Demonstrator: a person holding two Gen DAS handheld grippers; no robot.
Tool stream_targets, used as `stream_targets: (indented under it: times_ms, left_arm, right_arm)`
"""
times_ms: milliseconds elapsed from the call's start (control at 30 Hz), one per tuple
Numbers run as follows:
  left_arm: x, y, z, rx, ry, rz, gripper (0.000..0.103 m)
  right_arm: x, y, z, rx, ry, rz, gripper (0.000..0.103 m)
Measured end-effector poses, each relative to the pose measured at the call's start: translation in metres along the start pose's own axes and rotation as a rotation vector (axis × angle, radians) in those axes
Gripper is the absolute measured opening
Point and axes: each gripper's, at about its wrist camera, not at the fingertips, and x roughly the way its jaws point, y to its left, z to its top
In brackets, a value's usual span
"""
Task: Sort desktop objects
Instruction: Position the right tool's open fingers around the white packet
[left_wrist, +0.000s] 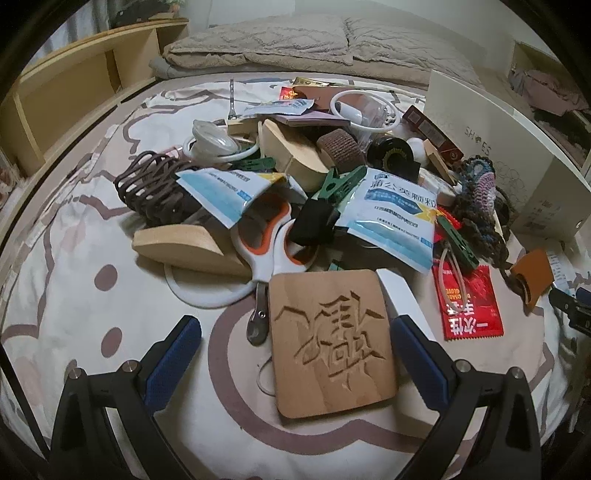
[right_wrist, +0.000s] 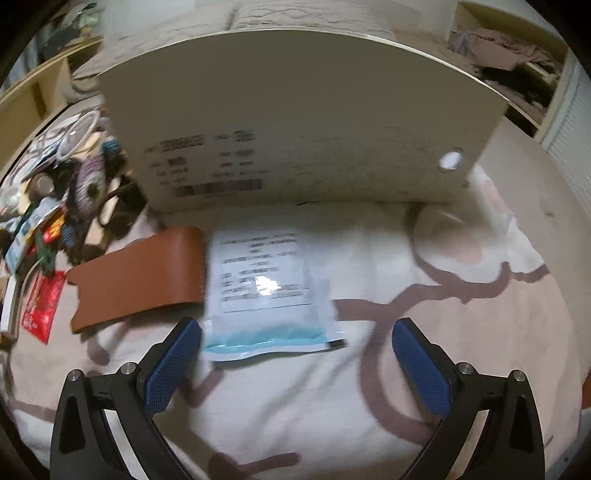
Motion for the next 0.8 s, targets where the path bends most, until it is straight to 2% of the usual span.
stream_targets:
  times_ms: [233,333,467,800]
  left_arm:
    - [0.000,0.002,-0.001,-0.026,0.012,-0.032,0.103]
    - [-0.002,-0.004,-0.002,-0.001,0.007,-0.050,0.103]
    - [-0.003,-0.012,-0.003,0.045,-0.003,-0.031,0.103]
    - [0.003,0.003,-0.002,-0.024,0.025,-0.026,0.103]
  right_arm:
    - [0.002,-0.027,0.001,0.085,0.023,-0.045,0.103]
    - [0.002,-0.035,0.001,0.112,0.026,-0.055,0.103]
    - [0.002,-0.051,0.001,0.160,0.032,-0.073,0.103]
    - [0.001,-0.093,-0.004,0.276,0.038,-0.166,0.103]
